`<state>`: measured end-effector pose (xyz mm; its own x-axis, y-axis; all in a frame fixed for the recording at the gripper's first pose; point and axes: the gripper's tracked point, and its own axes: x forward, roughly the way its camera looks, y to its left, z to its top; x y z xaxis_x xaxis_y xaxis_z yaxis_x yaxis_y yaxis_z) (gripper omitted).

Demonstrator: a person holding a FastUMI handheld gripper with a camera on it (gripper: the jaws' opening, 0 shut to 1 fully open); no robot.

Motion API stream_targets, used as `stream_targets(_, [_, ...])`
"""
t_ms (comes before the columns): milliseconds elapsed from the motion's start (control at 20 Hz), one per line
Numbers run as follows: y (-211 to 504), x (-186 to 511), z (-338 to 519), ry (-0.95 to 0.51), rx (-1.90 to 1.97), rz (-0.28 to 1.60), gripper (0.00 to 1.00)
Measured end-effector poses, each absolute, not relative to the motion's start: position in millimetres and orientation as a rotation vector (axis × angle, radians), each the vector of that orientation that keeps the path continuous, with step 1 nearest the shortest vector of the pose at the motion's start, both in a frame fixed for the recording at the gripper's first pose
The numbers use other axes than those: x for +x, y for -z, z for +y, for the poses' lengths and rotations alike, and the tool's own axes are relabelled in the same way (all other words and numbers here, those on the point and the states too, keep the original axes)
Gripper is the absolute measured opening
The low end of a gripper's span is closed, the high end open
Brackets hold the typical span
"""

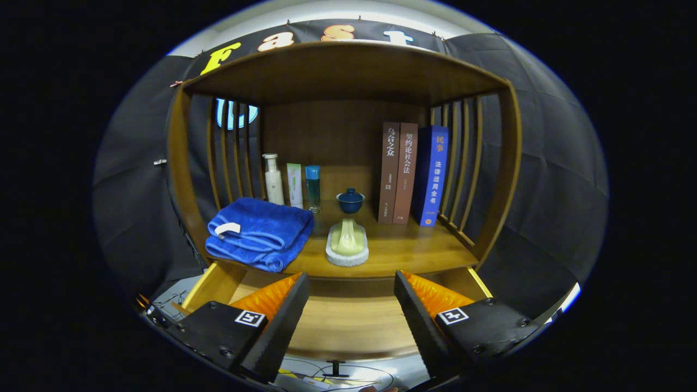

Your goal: Pull open the drawer, take out the items inside it, and place them on the countertop above the cabinet.

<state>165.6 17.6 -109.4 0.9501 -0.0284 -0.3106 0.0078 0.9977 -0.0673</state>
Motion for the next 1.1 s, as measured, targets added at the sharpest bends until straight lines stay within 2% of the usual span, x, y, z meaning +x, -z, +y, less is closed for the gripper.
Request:
stream_targets(350, [153,101,30,-0.006,-0.049,0.17,0.99])
stream_targets(650, [192,79,28,0.014,-0.116,0.075,0.99])
stream_targets(1100, [262,91,43,0.008,-0.081,0.13,0.99])
